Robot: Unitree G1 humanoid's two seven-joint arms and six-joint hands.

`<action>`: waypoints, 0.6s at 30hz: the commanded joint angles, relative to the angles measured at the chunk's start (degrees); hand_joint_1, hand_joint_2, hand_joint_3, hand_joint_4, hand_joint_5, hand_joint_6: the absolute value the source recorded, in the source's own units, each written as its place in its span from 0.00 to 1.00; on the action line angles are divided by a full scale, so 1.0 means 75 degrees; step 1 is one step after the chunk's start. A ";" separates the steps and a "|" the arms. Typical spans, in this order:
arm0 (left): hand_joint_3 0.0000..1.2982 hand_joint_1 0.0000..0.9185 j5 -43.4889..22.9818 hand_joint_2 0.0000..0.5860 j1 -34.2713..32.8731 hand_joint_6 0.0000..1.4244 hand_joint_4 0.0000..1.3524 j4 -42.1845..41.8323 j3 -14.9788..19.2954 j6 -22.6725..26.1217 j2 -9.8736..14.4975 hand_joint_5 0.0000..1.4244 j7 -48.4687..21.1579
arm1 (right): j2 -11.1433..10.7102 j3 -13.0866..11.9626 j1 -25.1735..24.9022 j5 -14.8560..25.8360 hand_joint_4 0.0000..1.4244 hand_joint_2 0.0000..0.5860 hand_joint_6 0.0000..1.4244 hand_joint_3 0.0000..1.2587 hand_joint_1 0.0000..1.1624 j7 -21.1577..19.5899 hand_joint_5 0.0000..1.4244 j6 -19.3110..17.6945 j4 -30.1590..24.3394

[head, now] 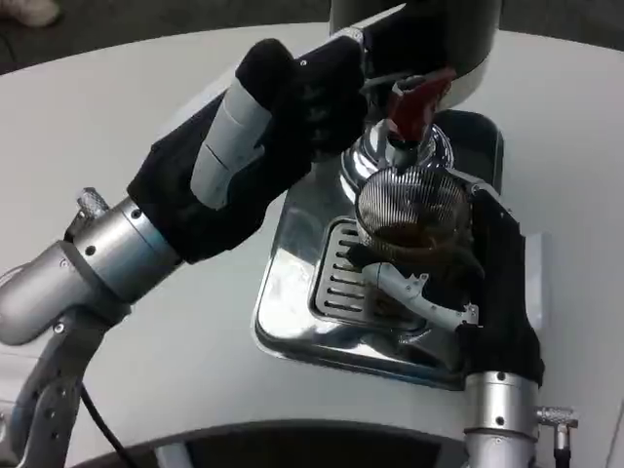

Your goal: Grasp the cup under the faucet to collect the drink, then remove the cup.

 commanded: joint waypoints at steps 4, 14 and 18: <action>0.12 0.00 0.0076 0.12 0.0604 0.07 0.04 -0.0943 0.0437 0.0048 0.0491 0.11 0.0232 | 0.0050 -0.0032 0.0362 -0.0028 0.53 0.24 0.53 0.55 0.89 -0.0016 0.61 0.0053 -0.0320; 0.13 0.00 0.0719 0.12 0.1250 0.07 0.04 -0.1693 0.0690 -0.0374 0.0884 0.12 0.0508 | 0.0028 -0.0033 0.0553 0.0011 0.54 0.24 0.53 0.55 0.89 0.0162 0.61 0.0116 -0.0685; 0.13 0.00 0.0987 0.12 0.1389 0.07 0.04 -0.1808 0.0717 -0.0511 0.0986 0.12 0.0587 | 0.0024 -0.0051 0.0617 0.0014 0.54 0.24 0.54 0.55 0.89 0.0193 0.61 0.0140 -0.0779</action>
